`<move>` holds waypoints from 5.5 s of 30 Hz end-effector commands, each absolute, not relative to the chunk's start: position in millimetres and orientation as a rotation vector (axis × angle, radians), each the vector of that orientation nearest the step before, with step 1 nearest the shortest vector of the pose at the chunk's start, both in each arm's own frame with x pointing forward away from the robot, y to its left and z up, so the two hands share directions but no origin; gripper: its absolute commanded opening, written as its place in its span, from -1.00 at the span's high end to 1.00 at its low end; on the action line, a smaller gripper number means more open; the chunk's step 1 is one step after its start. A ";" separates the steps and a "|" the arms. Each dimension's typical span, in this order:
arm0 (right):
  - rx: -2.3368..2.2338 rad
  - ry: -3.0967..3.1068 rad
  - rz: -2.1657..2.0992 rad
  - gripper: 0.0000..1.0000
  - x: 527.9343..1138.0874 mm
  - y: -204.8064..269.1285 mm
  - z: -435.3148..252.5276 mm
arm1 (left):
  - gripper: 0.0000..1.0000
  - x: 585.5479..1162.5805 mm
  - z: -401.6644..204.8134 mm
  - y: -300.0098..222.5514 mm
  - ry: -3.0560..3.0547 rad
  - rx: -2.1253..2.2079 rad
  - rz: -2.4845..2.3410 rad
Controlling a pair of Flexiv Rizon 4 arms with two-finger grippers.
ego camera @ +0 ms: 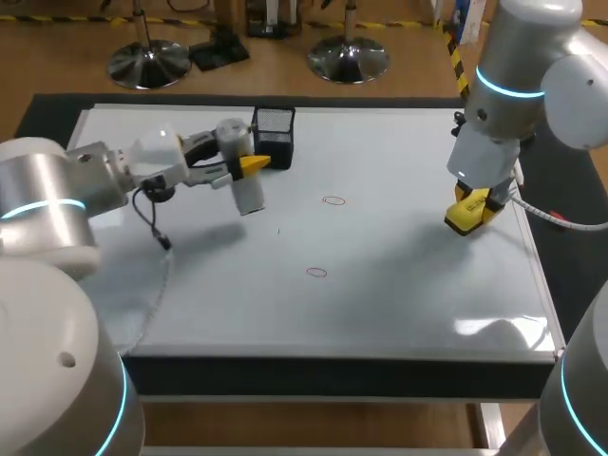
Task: Pick up the inspection probe, press it on each red-marked spot on the whiteboard one by one, put down the probe, pick up the eraser, and wipe off all the red marks.
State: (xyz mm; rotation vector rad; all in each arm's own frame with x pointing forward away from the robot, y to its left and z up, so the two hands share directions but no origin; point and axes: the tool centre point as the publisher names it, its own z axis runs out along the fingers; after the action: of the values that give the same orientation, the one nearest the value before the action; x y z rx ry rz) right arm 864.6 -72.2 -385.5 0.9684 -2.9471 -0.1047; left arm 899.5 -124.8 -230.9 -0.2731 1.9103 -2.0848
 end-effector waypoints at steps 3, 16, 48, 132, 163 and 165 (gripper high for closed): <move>0.971 -2.945 -0.102 1.00 865.1 -72.6 -385.0 | 1.00 923.0 -238.5 -173.5 2.012 -0.106 -2.174; 0.971 -2.945 -0.102 1.00 865.1 -72.6 -385.0 | 1.00 941.3 -251.1 -226.8 2.102 0.037 -2.268; 0.971 -2.945 -0.102 1.00 865.1 -72.6 -385.0 | 1.00 953.5 -278.1 -277.8 2.269 0.201 -2.325; 0.971 -2.945 -0.102 1.00 865.1 -72.6 -385.0 | 1.00 1009.6 -221.5 -281.3 2.473 0.592 -2.460; 0.971 -2.945 -0.102 1.00 865.1 -72.6 -385.0 | 1.00 1085.9 -199.9 -288.7 2.495 0.921 -2.469; 0.971 -2.945 -0.102 1.00 865.1 -72.6 -385.0 | 1.00 1087.8 -200.2 -289.4 2.491 0.926 -2.471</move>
State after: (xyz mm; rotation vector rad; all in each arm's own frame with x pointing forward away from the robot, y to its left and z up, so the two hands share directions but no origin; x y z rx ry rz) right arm 864.5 -72.3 -385.5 0.9687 -2.9480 -0.1057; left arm 1078.7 -287.5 -195.9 0.5075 2.4096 -2.3675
